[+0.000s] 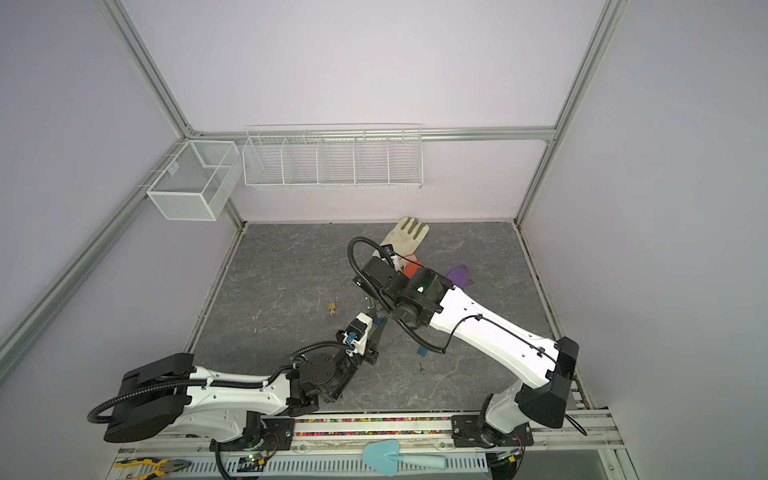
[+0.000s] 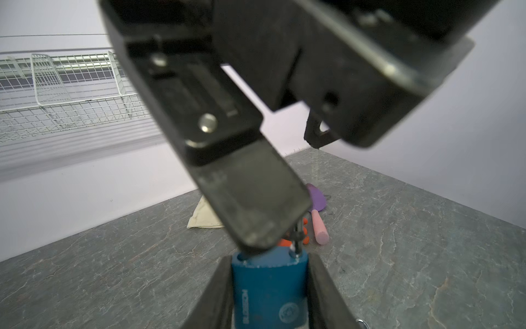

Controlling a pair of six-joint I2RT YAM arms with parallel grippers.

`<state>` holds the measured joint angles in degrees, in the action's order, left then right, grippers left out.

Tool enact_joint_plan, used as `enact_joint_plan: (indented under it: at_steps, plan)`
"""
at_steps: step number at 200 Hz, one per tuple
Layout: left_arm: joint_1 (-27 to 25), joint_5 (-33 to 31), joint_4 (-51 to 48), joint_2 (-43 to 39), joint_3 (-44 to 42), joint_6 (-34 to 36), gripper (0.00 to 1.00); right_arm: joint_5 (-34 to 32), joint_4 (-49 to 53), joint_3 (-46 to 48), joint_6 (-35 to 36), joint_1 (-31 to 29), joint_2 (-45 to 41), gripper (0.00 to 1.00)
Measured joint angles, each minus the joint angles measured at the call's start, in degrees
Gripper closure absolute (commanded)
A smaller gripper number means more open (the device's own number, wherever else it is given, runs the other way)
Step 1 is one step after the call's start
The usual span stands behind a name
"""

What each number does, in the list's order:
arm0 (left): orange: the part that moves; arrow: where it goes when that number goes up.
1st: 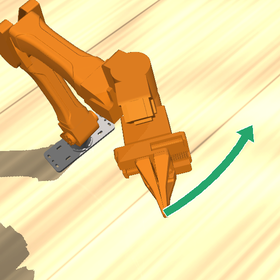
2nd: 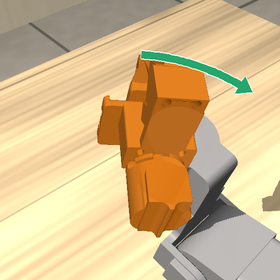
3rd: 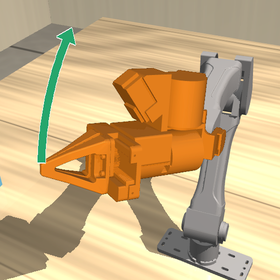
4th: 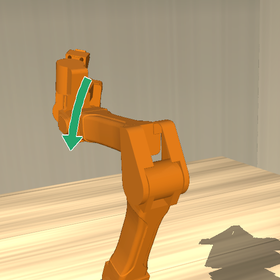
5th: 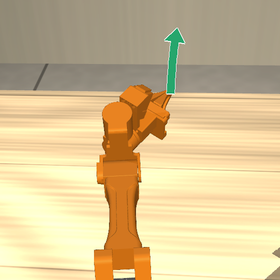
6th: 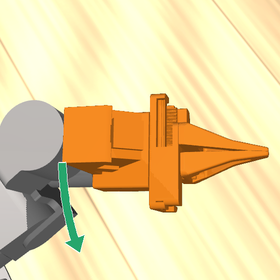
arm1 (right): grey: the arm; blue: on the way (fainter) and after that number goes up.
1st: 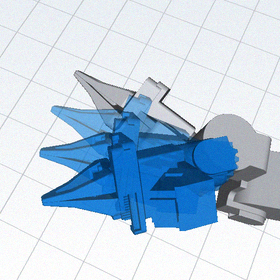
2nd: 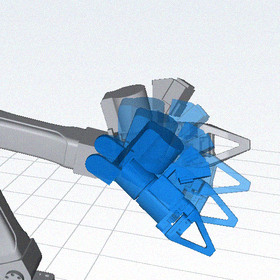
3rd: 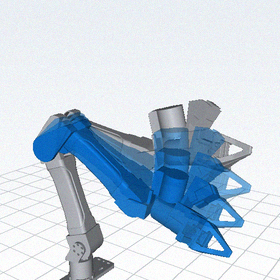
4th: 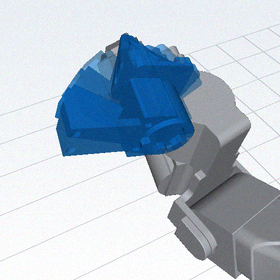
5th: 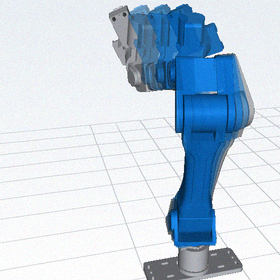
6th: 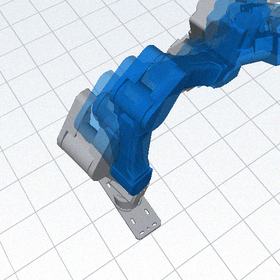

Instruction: Unlock with the key

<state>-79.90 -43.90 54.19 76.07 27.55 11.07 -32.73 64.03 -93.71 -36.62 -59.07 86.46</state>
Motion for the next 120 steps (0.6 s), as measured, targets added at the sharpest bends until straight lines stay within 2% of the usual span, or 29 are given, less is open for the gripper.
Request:
enact_joint_plan:
  at_steps: [53,120]
  plan:
    - [0.00,0.46,-0.72,-2.32,-1.81,0.02,1.00,-1.84,3.91,-1.25,0.20,0.15,0.02,0.00]
    - [-0.09,0.81,0.00,-4.98,-4.81,0.66,1.00,0.04,8.04,-3.93,3.74,2.05,0.02,0.01]
